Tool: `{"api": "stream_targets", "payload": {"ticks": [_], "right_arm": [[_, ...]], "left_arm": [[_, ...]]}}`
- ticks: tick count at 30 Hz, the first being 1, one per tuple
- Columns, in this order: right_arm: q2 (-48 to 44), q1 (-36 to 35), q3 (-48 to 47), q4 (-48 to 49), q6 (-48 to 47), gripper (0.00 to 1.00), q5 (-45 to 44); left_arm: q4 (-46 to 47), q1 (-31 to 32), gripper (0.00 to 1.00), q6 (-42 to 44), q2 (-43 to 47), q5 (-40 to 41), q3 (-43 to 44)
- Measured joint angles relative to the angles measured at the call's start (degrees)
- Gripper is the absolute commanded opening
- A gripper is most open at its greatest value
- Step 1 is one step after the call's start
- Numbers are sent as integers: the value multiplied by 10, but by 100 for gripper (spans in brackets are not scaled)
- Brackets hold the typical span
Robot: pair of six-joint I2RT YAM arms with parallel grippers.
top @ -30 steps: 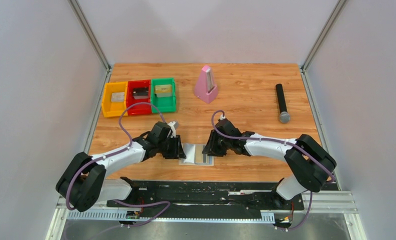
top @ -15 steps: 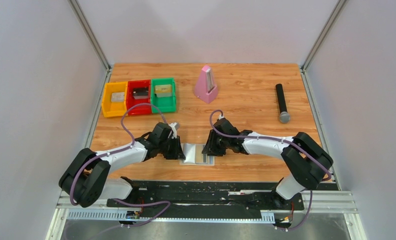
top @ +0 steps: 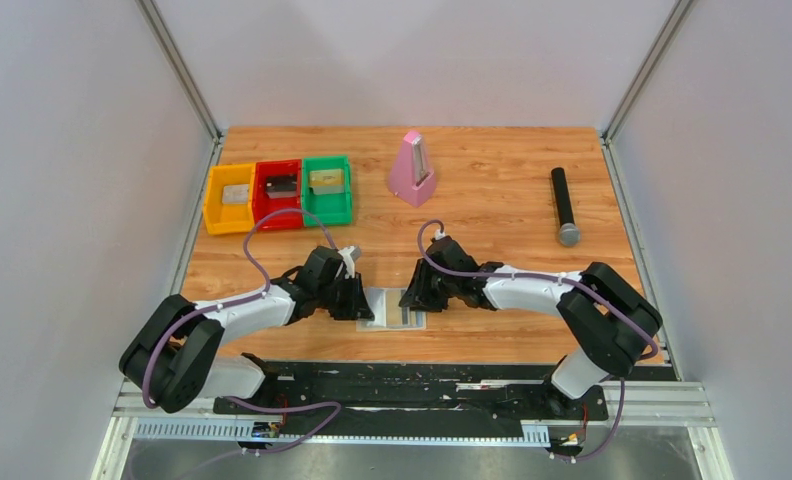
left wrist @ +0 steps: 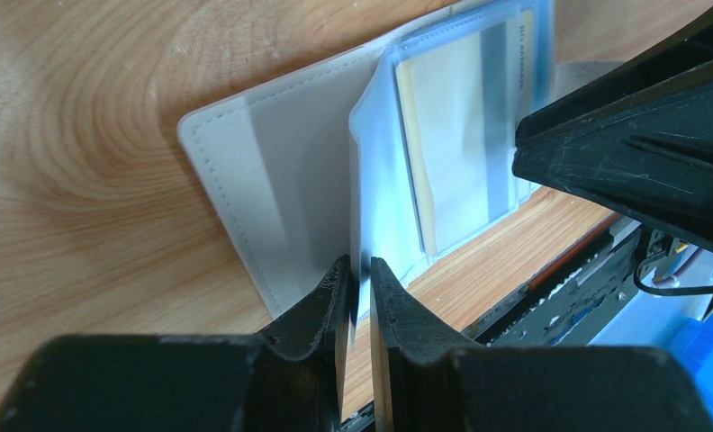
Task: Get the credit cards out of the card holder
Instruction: Remove the credit card from the card holder.
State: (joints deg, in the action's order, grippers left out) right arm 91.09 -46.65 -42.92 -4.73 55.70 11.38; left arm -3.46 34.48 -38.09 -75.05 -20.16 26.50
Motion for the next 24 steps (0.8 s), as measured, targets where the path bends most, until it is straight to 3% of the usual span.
{"api": "stream_targets", "payload": {"ticks": [24], "right_arm": [[-18, 5, 37, 85, 28, 33, 38]], "left_arm": [[13, 0, 19, -2, -2, -8, -6]]}}
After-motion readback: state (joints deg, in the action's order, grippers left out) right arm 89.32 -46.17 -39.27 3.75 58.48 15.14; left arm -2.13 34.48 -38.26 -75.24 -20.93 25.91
